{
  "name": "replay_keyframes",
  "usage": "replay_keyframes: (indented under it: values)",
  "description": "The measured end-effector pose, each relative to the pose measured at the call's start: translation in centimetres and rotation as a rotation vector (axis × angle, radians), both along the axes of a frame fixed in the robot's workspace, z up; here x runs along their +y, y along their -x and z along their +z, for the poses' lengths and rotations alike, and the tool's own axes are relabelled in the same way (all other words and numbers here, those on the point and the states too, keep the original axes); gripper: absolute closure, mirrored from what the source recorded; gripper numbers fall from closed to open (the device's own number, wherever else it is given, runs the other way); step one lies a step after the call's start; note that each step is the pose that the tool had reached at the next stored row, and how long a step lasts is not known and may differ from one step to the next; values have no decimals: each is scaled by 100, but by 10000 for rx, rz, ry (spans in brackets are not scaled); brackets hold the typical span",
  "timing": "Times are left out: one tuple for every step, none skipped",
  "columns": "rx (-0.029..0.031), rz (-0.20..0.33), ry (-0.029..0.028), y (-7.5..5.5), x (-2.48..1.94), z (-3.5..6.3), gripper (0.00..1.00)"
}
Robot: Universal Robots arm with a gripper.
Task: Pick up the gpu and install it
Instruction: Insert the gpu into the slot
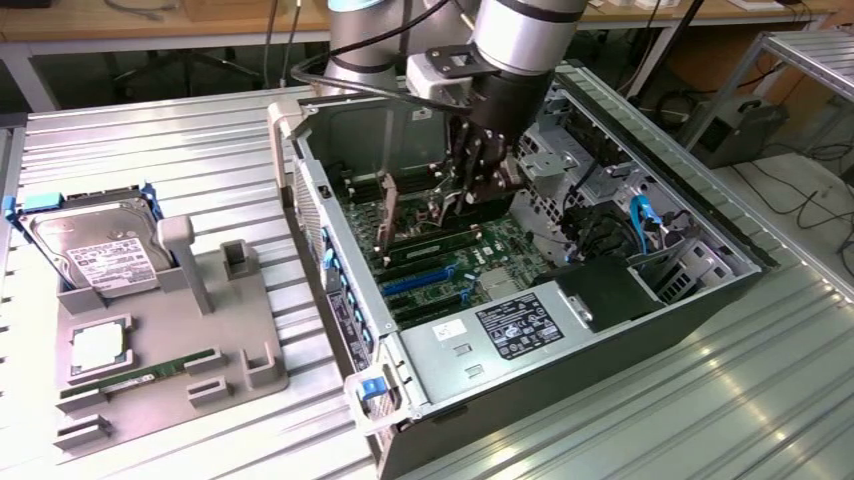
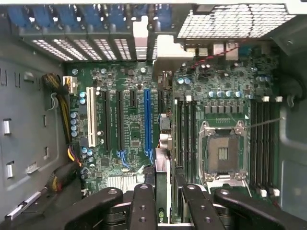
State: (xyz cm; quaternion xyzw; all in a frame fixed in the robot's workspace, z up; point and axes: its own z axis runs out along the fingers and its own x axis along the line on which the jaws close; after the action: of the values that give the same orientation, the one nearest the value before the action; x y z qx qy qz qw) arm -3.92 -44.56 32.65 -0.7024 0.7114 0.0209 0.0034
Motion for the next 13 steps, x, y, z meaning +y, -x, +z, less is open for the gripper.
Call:
replay_keyframes:
  values:
    - [1,40,-6,6,-14,-18,74]
    - [2,60,-10,15,-30,-36,74]
    - [1,66,-13,35,-46,-57,74]
    - [1,66,-13,66,-59,-75,74]
    - [1,65,-13,102,-70,-93,74]
    - [1,65,-13,147,-83,-114,74]
    - [0,66,-14,185,-92,-133,74]
    - [2,67,-10,206,-113,-158,74]
    - [2,66,-12,207,-134,-178,74]
    - [1,65,-14,207,-149,-198,74]
    - [0,65,-16,208,-160,-218,74]
    - [0,63,-14,213,-163,-236,74]
    - [1,64,-13,219,-164,-253,74]
